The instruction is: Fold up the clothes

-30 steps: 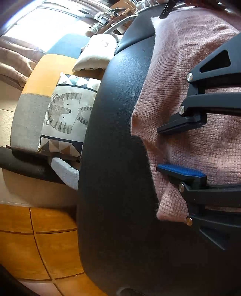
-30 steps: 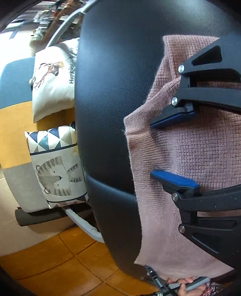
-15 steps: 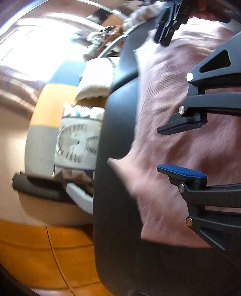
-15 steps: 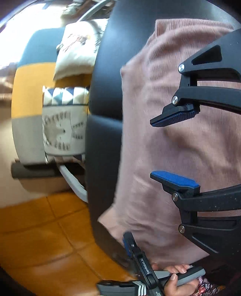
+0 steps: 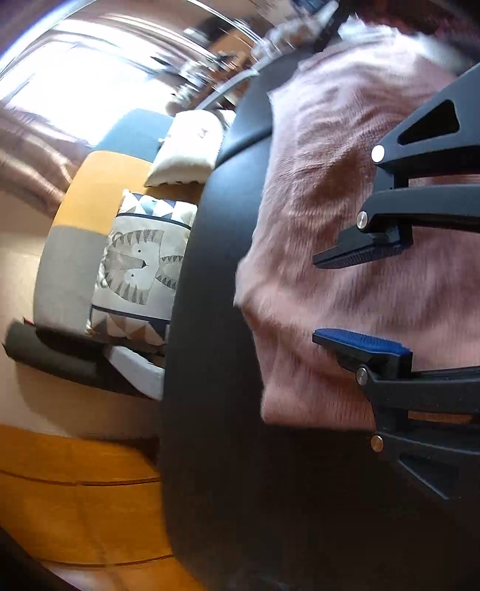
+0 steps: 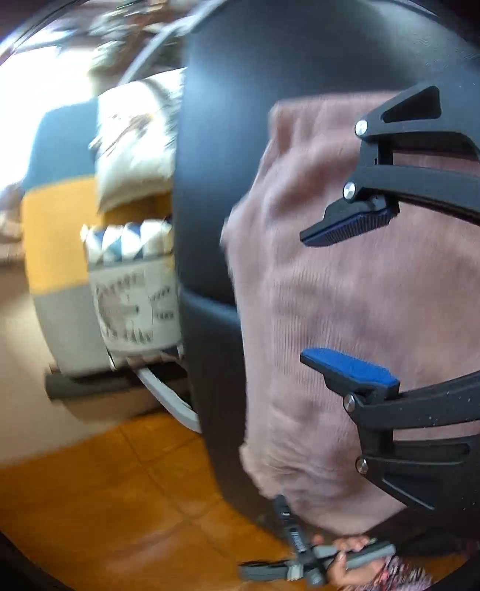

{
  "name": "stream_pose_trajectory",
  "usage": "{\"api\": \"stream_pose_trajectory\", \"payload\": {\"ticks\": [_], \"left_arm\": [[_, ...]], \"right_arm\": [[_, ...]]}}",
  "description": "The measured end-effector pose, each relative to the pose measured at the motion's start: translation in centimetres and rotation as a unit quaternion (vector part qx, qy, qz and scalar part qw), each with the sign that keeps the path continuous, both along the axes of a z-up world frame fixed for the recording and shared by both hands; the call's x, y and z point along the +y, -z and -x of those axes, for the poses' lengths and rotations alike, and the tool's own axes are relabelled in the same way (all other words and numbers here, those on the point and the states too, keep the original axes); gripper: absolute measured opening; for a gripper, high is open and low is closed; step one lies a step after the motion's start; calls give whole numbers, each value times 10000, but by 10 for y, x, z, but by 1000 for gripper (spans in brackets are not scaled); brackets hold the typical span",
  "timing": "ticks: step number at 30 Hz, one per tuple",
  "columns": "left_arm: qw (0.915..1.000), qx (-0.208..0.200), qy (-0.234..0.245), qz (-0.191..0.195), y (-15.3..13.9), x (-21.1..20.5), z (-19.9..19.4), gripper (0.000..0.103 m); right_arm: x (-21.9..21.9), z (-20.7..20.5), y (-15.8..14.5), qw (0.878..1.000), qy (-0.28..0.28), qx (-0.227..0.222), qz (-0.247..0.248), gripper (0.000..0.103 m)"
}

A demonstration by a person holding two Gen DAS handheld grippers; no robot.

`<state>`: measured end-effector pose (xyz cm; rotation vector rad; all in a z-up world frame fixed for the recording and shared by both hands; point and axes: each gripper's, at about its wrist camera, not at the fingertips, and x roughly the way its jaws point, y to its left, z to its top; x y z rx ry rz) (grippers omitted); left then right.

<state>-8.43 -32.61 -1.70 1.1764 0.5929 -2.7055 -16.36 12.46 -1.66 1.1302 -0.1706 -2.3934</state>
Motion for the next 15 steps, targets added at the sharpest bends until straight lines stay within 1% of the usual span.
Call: {"api": "stream_pose_trajectory", "payload": {"ticks": [3, 4, 6, 8, 10, 13, 14, 15], "left_arm": [[9985, 6, -136, -538, 5, -36, -8, 35], [9970, -15, -152, -761, 7, -48, -10, 35], [9899, -259, -20, -1390, 18, -67, -9, 39], [9835, -487, 16, -1743, 27, -77, -8, 41], [9790, -482, 3, -1981, 32, -83, -12, 41], [9775, -458, -130, -2055, 33, -89, -15, 42], [9770, -450, -174, -2079, 33, -91, -16, 43], [9764, -441, -218, -2104, 33, -93, -17, 45]], "right_arm": [[49, 17, 9, 9979, 458, -460, -53, 65], [62, 21, 12, 9969, 514, -584, -75, 65], [82, 27, 18, 9952, 568, -802, 46, 65], [99, 36, 31, 9906, 657, -1139, 378, 65], [112, 44, 43, 9845, 785, -1439, 617, 65], [120, 51, 61, 9757, 748, -1841, 921, 65], [122, 51, 64, 9733, 728, -1889, 1084, 68], [123, 52, 66, 9707, 705, -1922, 1256, 75]]}}
